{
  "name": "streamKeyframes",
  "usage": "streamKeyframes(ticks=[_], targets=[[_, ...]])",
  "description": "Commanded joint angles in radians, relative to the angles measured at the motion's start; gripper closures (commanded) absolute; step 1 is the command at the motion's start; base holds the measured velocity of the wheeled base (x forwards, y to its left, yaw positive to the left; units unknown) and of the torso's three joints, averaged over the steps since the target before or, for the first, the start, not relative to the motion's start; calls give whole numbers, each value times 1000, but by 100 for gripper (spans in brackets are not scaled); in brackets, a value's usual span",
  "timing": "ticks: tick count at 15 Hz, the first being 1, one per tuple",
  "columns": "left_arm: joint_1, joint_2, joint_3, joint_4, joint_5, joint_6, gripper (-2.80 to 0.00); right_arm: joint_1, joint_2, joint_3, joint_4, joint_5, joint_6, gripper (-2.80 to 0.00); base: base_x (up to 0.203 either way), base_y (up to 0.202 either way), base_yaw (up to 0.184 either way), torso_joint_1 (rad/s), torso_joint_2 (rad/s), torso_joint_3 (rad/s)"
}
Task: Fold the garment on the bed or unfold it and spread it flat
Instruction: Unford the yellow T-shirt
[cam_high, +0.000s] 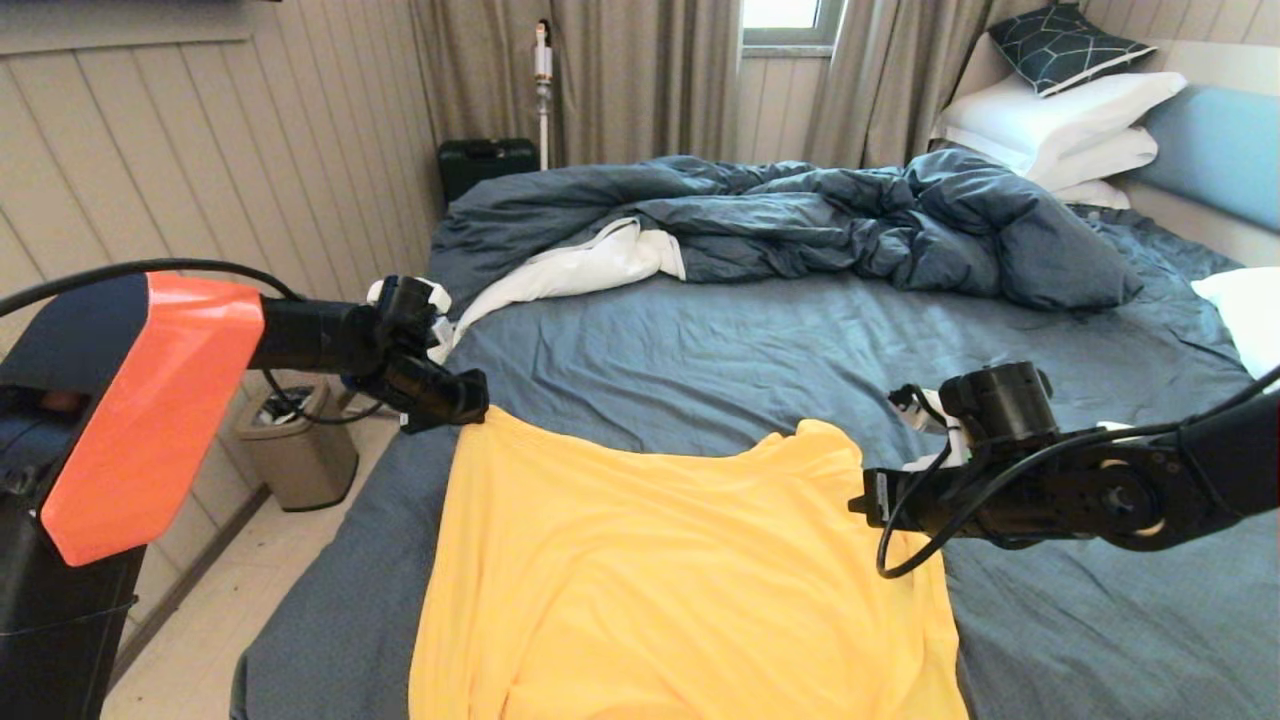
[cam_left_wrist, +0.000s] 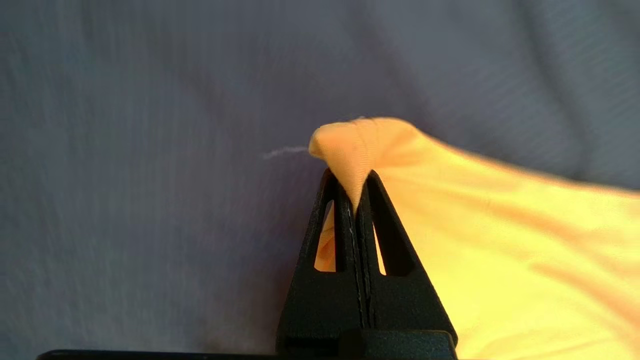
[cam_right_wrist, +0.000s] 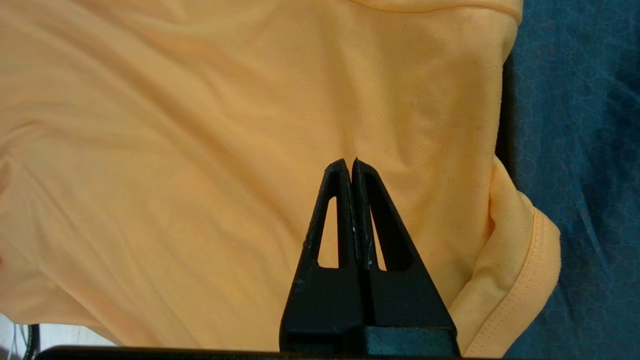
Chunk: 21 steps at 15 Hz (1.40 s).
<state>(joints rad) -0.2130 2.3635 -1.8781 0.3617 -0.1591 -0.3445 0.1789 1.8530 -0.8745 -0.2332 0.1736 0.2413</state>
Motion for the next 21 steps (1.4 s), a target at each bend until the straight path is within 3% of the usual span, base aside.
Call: streamKeyframes(ticks=[1, 10, 15, 19, 21], targets=[[2, 33, -57, -30, 7, 12, 0, 2, 2, 0, -2, 1, 1, 0, 0, 0, 0, 0, 0, 0], [38, 42, -58, -233, 56, 69, 0, 6, 11, 11, -21, -1, 1, 0, 0, 0, 0, 0, 0, 0], [42, 75, -64, -273, 64, 138, 0, 5, 11, 11, -21, -1, 1, 0, 0, 0, 0, 0, 0, 0], [50, 82, -59, -269, 66, 142, 0, -6, 1, 9, -58, -3, 2, 0, 0, 0, 0, 0, 0, 0], [52, 82, -59, -265, 66, 141, 0, -51, 4, -4, -63, -4, 3, 0, 0, 0, 0, 0, 0, 0]])
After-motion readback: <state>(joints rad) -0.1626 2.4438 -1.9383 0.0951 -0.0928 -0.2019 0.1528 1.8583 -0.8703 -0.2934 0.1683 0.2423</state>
